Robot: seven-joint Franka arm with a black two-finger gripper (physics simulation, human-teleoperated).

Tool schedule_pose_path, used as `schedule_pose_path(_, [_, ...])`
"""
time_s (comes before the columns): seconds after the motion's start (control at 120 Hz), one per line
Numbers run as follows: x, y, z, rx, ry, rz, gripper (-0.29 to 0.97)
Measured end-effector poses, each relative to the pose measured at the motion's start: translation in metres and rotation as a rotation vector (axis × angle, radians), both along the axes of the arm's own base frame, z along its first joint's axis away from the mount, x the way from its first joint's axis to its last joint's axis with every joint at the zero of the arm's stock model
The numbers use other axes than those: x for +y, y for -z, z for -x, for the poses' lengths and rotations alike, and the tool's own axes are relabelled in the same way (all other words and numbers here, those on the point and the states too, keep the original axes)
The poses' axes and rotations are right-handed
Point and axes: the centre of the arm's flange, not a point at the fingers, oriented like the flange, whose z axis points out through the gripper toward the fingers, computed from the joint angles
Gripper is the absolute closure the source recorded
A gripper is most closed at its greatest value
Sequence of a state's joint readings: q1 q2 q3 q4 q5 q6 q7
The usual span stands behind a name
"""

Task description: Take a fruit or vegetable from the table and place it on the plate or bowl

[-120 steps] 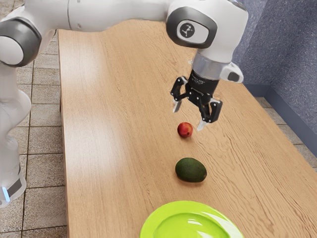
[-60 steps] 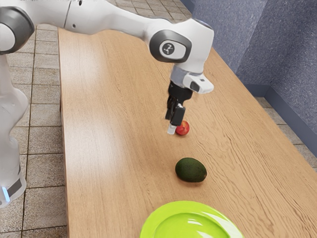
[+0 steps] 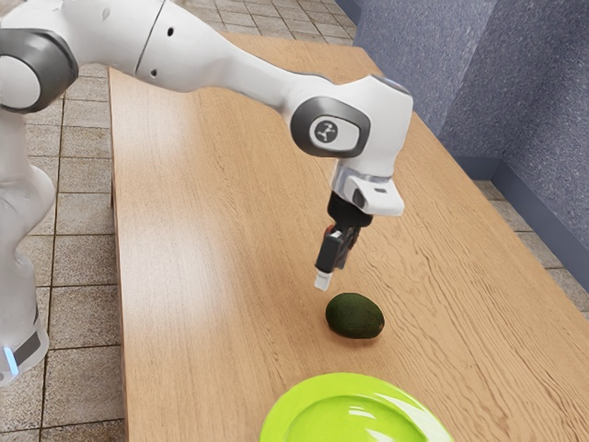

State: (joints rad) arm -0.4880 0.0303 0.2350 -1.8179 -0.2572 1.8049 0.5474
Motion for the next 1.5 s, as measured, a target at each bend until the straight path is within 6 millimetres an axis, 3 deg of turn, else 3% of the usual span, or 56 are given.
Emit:
schedule_pose_path(0.342, [0.031,0.022,-0.022,-0.027,0.063,0.016,0.0])
schedule_pose_path(0.533, [-0.009,0.046,-0.029,-0.041,0.158,0.026,0.0])
schedule_pose_path(0.808, [-0.009,0.055,-0.038,-0.073,0.174,0.062,-0.02])
schedule_pose_path(0.95, [0.004,0.056,-0.043,-0.084,0.16,0.076,0.0])
schedule_pose_path(1.108, [-0.009,0.048,-0.044,-0.111,0.192,0.086,0.0])
schedule_pose_path(1.5, [-0.015,0.097,-0.057,-0.046,0.167,0.135,0.0])
